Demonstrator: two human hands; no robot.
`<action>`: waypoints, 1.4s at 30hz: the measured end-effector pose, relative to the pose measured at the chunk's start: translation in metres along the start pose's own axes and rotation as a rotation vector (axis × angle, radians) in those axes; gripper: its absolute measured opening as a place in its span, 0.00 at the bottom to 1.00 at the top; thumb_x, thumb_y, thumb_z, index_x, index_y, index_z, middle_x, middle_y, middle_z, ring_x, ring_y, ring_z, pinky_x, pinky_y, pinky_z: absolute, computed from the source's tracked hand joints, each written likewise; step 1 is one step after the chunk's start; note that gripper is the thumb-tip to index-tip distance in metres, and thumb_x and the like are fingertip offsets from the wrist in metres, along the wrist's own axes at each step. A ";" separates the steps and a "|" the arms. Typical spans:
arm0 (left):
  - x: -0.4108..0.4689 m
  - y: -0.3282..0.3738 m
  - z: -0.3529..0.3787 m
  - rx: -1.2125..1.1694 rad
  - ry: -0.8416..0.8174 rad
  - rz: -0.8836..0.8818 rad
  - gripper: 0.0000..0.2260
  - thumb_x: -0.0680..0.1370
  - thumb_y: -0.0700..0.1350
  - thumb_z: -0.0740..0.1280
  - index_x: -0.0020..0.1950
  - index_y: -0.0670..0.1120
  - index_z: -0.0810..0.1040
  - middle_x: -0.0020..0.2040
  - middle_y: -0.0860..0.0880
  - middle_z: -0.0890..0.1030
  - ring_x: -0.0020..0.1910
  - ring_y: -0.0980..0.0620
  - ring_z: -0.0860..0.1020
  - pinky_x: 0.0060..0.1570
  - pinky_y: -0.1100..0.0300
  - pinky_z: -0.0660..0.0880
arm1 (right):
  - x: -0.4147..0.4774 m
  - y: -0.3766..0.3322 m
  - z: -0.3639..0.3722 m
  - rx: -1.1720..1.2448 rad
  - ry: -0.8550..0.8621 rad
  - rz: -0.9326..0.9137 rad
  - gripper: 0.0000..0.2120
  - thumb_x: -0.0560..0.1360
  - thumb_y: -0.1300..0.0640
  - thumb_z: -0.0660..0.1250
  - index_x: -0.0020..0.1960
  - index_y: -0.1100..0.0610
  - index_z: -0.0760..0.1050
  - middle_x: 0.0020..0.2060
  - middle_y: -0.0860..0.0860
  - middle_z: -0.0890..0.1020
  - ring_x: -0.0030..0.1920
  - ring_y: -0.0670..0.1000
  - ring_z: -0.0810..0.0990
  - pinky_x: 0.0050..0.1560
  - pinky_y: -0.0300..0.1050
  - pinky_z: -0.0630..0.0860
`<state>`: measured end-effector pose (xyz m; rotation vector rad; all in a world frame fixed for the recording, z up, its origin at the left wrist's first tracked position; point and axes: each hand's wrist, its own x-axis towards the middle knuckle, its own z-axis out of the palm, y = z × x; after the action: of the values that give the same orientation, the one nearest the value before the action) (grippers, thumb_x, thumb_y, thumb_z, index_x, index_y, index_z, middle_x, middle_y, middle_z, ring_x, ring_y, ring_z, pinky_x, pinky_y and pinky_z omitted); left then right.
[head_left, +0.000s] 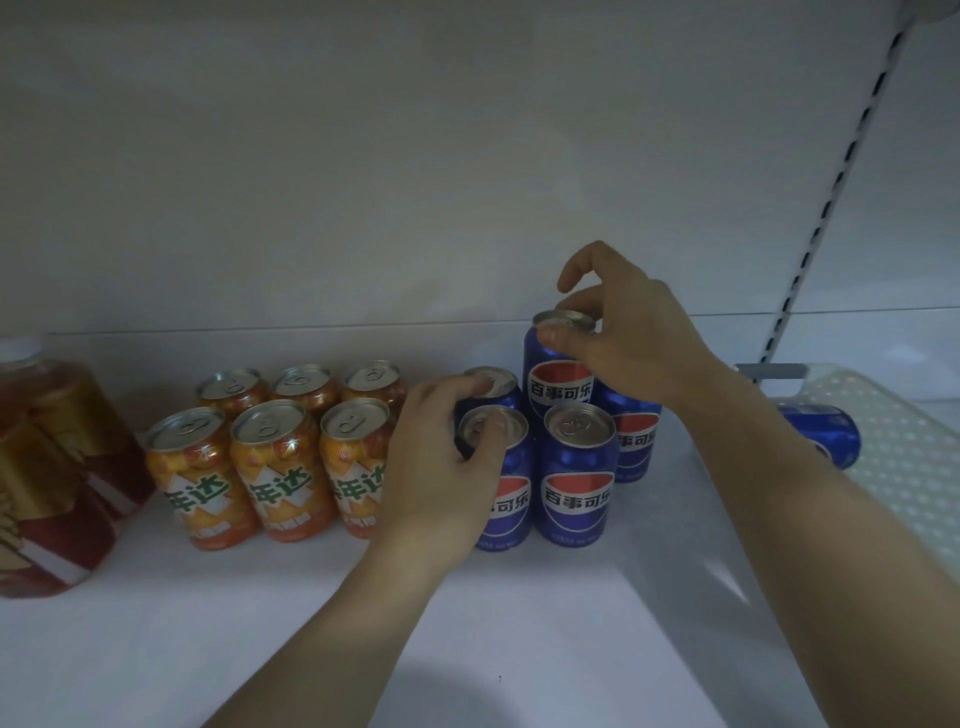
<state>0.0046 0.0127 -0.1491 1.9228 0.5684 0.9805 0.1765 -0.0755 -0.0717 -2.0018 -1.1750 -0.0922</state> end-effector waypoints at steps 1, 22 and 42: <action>0.000 0.001 0.000 0.007 0.000 0.005 0.12 0.79 0.45 0.69 0.59 0.61 0.76 0.59 0.61 0.76 0.58 0.64 0.76 0.60 0.56 0.79 | 0.000 0.001 0.001 -0.012 -0.011 0.004 0.19 0.75 0.50 0.77 0.57 0.47 0.68 0.52 0.50 0.87 0.47 0.47 0.83 0.40 0.32 0.70; 0.002 -0.002 -0.002 0.043 -0.033 -0.006 0.04 0.79 0.46 0.68 0.50 0.56 0.82 0.53 0.58 0.77 0.54 0.63 0.76 0.57 0.52 0.79 | -0.003 0.013 0.010 -0.160 -0.249 0.052 0.25 0.72 0.48 0.80 0.61 0.43 0.70 0.51 0.48 0.86 0.49 0.48 0.84 0.48 0.44 0.77; 0.001 0.000 -0.002 0.048 -0.036 0.006 0.06 0.80 0.45 0.68 0.48 0.57 0.81 0.54 0.57 0.77 0.53 0.63 0.76 0.53 0.58 0.79 | -0.013 0.024 -0.009 -0.235 -0.232 0.275 0.16 0.79 0.59 0.70 0.66 0.52 0.75 0.66 0.53 0.78 0.56 0.52 0.74 0.52 0.45 0.70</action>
<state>0.0033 0.0145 -0.1484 1.9819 0.5699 0.9417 0.1903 -0.0966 -0.0856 -2.4154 -1.0556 0.1513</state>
